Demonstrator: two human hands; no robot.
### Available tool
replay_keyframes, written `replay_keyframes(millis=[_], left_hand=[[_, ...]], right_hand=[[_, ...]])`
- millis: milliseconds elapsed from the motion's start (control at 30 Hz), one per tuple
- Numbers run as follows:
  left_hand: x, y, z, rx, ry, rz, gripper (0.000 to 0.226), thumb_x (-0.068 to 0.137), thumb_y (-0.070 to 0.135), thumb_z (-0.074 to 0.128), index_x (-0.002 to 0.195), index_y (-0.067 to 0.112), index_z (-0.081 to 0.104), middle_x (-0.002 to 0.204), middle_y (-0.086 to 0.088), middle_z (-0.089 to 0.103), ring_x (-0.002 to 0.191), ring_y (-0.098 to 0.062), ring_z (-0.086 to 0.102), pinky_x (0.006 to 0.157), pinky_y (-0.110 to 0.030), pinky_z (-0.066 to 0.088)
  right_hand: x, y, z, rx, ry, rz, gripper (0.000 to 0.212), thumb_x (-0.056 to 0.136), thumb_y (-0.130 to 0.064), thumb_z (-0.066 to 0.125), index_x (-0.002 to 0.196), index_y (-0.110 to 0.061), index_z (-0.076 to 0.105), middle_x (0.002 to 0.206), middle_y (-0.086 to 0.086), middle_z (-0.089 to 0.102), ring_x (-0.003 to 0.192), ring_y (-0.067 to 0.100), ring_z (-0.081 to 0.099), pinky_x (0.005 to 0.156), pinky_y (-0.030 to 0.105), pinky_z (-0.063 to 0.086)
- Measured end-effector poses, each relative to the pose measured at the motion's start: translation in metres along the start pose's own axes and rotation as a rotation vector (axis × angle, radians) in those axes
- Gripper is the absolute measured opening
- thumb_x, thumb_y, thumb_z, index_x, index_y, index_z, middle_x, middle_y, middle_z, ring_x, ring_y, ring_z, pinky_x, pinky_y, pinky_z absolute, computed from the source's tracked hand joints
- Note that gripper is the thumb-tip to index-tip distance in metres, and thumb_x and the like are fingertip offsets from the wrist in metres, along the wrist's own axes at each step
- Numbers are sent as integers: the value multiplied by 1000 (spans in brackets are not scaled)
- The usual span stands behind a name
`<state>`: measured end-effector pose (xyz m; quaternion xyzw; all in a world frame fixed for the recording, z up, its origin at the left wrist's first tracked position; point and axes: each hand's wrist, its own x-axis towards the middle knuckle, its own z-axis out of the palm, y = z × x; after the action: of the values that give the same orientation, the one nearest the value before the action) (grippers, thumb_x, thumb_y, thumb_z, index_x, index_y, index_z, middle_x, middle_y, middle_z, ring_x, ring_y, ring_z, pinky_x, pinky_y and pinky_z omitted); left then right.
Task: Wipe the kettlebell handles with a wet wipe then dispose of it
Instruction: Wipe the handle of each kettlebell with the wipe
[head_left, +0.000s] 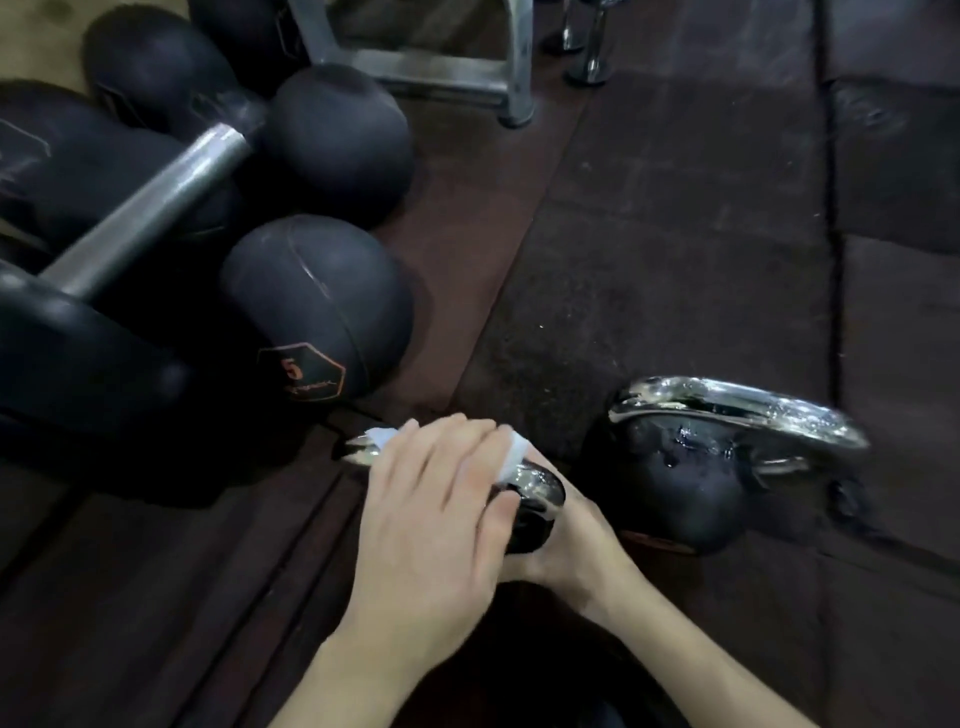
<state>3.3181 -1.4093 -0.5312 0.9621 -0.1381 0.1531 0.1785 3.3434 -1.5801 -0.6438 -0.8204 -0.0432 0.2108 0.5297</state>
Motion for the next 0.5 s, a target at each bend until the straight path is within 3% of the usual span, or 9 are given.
replay_keyframes(millis=[100,200,300,400,500], left_hand=[[2,7,2,3,-40,131,43,113,34,30,141,17,58,141,-5,69,137,-24,54,124,-42,28],[-1,-8,-4,-39,-7,129,40,112,23,36,139,15,63,143,-5,68,139,-22,53,126,-40,27],[-10,-34,-14,-178,159,-148,39,106,11,42,135,8,68,142,-2,65,137,-20,58,122,-45,38],[-9,-37,-18,-245,231,-320,36,108,15,43,133,12,68,140,1,64,135,-20,60,116,-47,45],[-1,-7,-5,-30,91,-173,38,103,14,41,124,11,72,140,-7,68,138,-33,58,120,-55,34]], right_hand=[[0,1,2,-20,22,5,104,56,-55,91,148,-29,49,143,-14,60,131,0,56,108,38,51],[1,0,2,8,19,-1,125,43,-46,102,151,-47,40,153,-20,52,140,-4,48,118,31,42],[0,-3,-2,33,12,-11,133,36,-44,105,142,-66,28,157,-24,45,142,-9,42,120,17,34],[-2,-2,-2,65,-12,-14,134,37,-44,105,143,-66,26,157,-28,43,140,-15,39,113,4,28],[-2,-1,-1,68,0,14,130,40,-40,105,148,-55,34,152,-23,50,137,-13,46,117,17,36]])
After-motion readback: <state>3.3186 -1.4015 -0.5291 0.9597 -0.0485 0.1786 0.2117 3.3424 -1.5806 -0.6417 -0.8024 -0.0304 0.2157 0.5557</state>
